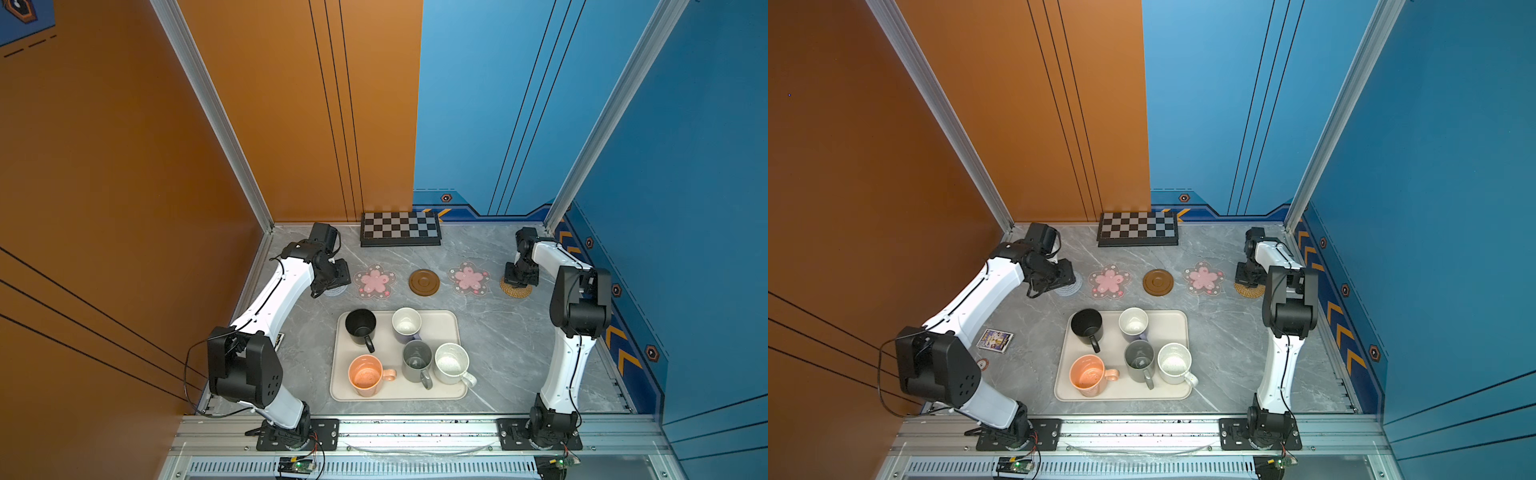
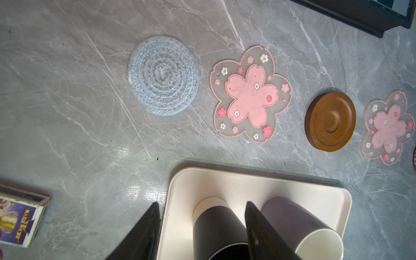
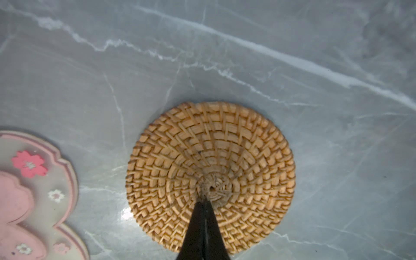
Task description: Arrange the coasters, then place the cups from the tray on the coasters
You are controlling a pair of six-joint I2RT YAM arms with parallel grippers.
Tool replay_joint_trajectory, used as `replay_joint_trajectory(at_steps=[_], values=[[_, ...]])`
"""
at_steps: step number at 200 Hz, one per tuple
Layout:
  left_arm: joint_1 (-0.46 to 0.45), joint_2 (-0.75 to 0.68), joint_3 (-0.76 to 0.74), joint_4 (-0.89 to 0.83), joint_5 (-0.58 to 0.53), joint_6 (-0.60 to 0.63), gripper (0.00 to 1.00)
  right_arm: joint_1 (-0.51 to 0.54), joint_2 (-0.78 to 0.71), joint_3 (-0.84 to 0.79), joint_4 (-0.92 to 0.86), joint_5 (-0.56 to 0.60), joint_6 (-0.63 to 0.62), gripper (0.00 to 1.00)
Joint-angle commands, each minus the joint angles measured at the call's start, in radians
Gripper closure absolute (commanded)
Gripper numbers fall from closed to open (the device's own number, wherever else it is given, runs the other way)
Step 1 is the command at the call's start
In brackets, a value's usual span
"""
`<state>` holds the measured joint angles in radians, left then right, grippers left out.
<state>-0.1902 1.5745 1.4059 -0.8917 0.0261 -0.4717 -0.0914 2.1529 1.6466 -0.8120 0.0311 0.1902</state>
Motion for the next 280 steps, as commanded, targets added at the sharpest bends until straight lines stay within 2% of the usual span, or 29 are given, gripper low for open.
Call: replay_joint_trajectory(at_steps=[1,89,122,161,280], values=[[-0.003,-0.020,-0.013,-0.018,-0.012,-0.010,0.39,0.005,0.044,0.016,-0.014,-0.002,-0.002,1.00],[-0.008,-0.009,-0.002,-0.017,-0.009,-0.012,0.39,0.016,0.003,-0.034,-0.009,0.008,-0.036,1.00],[-0.018,-0.002,0.001,-0.017,-0.008,-0.013,0.39,0.017,-0.022,-0.031,-0.010,-0.023,-0.023,0.89],[-0.020,-0.002,0.001,-0.017,-0.012,-0.010,0.39,0.016,-0.056,-0.030,-0.007,-0.067,-0.005,0.84],[-0.021,-0.035,-0.004,-0.017,-0.003,-0.007,0.39,0.015,-0.166,-0.074,-0.002,-0.050,0.001,0.82]])
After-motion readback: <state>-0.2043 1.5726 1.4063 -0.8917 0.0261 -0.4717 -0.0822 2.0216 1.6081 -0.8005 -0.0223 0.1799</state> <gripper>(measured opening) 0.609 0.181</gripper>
